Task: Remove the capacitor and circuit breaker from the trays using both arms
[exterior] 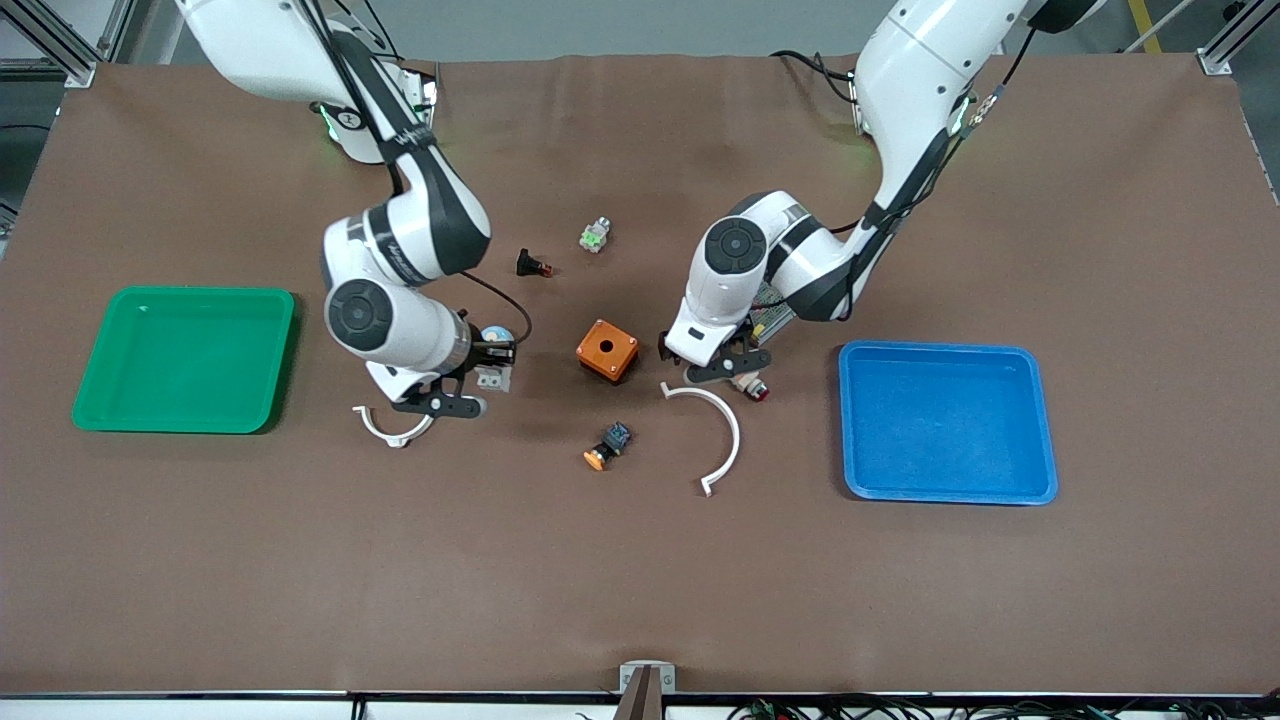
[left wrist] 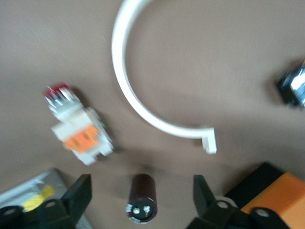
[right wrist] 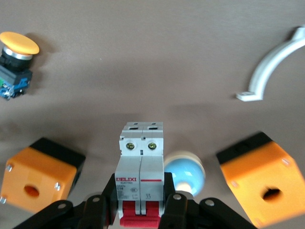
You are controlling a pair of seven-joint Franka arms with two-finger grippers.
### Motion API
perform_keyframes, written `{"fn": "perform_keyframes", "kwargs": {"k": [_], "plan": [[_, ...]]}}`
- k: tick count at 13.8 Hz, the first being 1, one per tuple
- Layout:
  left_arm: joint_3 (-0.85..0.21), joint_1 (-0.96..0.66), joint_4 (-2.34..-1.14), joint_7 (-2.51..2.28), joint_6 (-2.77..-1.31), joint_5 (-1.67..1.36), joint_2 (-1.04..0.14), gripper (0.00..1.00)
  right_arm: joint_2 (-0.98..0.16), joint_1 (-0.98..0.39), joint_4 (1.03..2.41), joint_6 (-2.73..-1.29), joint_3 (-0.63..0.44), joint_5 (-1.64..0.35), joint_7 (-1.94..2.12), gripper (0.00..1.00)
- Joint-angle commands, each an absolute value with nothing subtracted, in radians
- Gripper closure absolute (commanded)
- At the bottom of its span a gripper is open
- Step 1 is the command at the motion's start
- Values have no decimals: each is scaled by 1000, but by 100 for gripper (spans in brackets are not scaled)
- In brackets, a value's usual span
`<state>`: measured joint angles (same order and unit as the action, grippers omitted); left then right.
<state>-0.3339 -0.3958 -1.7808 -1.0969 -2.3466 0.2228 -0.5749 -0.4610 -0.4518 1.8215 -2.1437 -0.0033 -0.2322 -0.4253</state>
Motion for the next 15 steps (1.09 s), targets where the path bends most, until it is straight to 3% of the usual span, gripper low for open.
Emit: {"fn": "perform_keyframes", "kwargs": {"k": [1, 4, 8, 9, 11, 15], "plan": [[-333, -348, -1619, -1054, -2095, 247, -506, 0, -520, -469, 1804, -2203, -15, -258, -434, 73], [-333, -253, -1523, -880, -1973, 248, -463, 0, -548, -474, 1801, -2229, -15, -258, -436, 72], [-333, -80, -1522, -605, -1918, 249, -341, 0, -560, -476, 1801, -2232, -15, -258, -436, 70], [-333, -36, -1522, -524, -1908, 249, -312, 0, -560, -476, 1801, -2232, -15, -258, -434, 64], [-336, 30, -1522, -384, -1872, 245, -263, 0, -554, -476, 1802, -2215, -15, -258, -434, 0], [-339, 109, -1520, -214, -1806, 229, -181, 0, -379, -459, 1801, -1966, -28, -241, -431, 0]]}}
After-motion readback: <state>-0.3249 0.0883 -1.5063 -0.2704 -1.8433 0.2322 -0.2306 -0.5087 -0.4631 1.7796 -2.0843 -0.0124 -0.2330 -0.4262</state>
